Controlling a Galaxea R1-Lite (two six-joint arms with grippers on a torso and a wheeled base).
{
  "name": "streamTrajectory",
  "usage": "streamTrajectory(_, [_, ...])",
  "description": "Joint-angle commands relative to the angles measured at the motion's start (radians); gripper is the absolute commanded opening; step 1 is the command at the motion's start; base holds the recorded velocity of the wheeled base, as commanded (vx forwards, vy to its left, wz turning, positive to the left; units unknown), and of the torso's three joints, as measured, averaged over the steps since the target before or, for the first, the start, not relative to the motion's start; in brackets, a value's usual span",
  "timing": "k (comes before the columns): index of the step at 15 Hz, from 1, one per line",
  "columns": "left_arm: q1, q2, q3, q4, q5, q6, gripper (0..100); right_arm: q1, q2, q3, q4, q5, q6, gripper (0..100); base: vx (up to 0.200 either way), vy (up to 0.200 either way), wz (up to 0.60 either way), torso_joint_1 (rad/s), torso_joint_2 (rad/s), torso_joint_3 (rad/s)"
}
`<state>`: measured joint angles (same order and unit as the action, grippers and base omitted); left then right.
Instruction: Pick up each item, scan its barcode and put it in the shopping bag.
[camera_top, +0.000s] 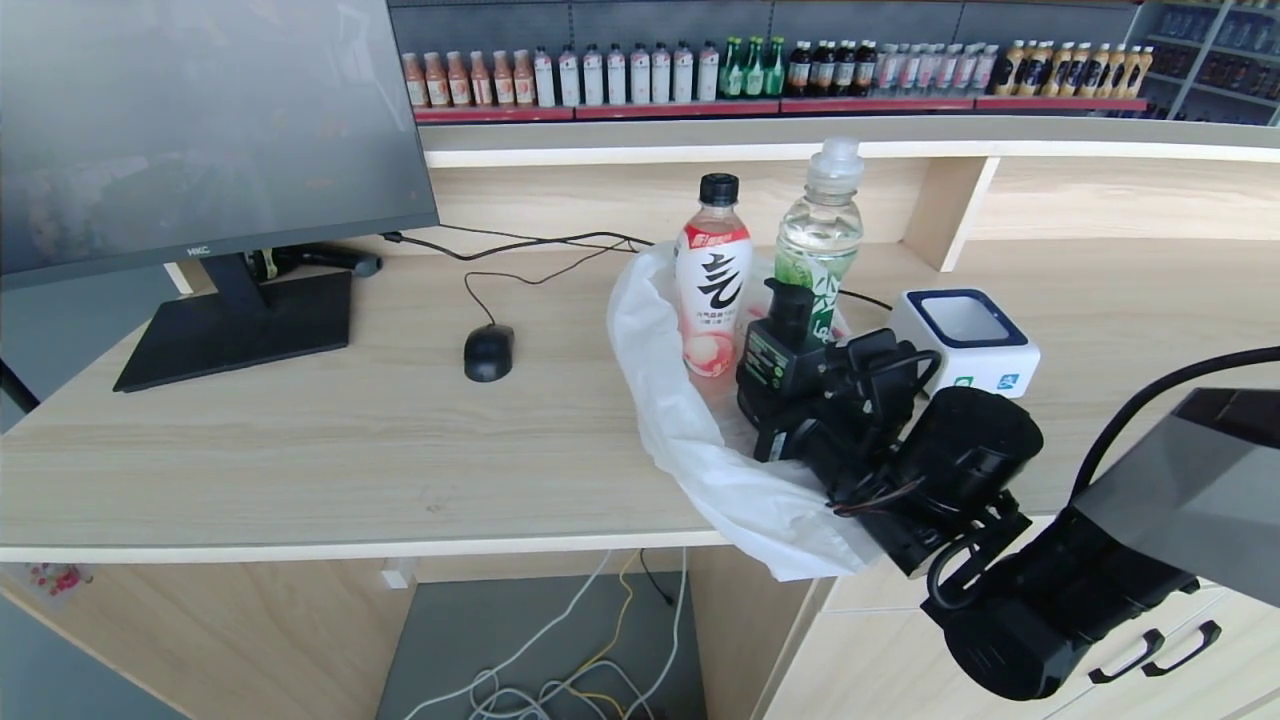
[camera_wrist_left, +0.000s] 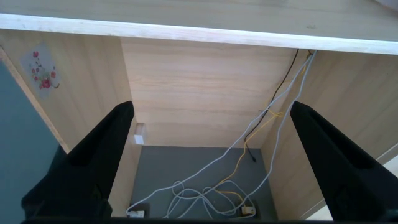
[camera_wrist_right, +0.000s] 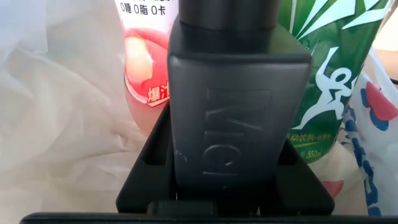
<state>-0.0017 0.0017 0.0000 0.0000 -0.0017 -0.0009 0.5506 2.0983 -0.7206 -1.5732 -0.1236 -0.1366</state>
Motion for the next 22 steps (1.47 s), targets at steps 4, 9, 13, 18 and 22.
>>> streamTrajectory(4, [0.0,0.0,0.0,0.0,0.0,-0.002,100,0.0,0.006,-0.029,0.002,0.001,0.0,0,0.0,0.0,0.0,0.0,0.0,0.0])
streamTrajectory(9, [0.0,0.0,0.0,0.0,0.0,-0.001,100,-0.001,-0.015,0.004,0.002,-0.005,0.006,100,0.0,0.0,0.0,0.0,0.0,0.0])
streamTrajectory(13, [0.0,0.0,0.0,0.0,0.0,-0.001,100,-0.008,-0.075,0.046,0.002,-0.005,0.008,100,0.0,0.0,0.0,0.0,0.0,0.0])
streamTrajectory(18, [0.0,0.0,0.0,0.0,0.0,-0.001,100,-0.006,-0.162,0.129,0.002,-0.007,0.008,100,0.0,0.0,0.0,0.0,0.0,0.0])
streamTrajectory(22, [0.0,0.0,0.0,0.0,0.0,-0.002,100,-0.006,-0.296,0.236,0.002,-0.007,0.006,100,0.0,0.0,0.0,0.0,0.0,0.0])
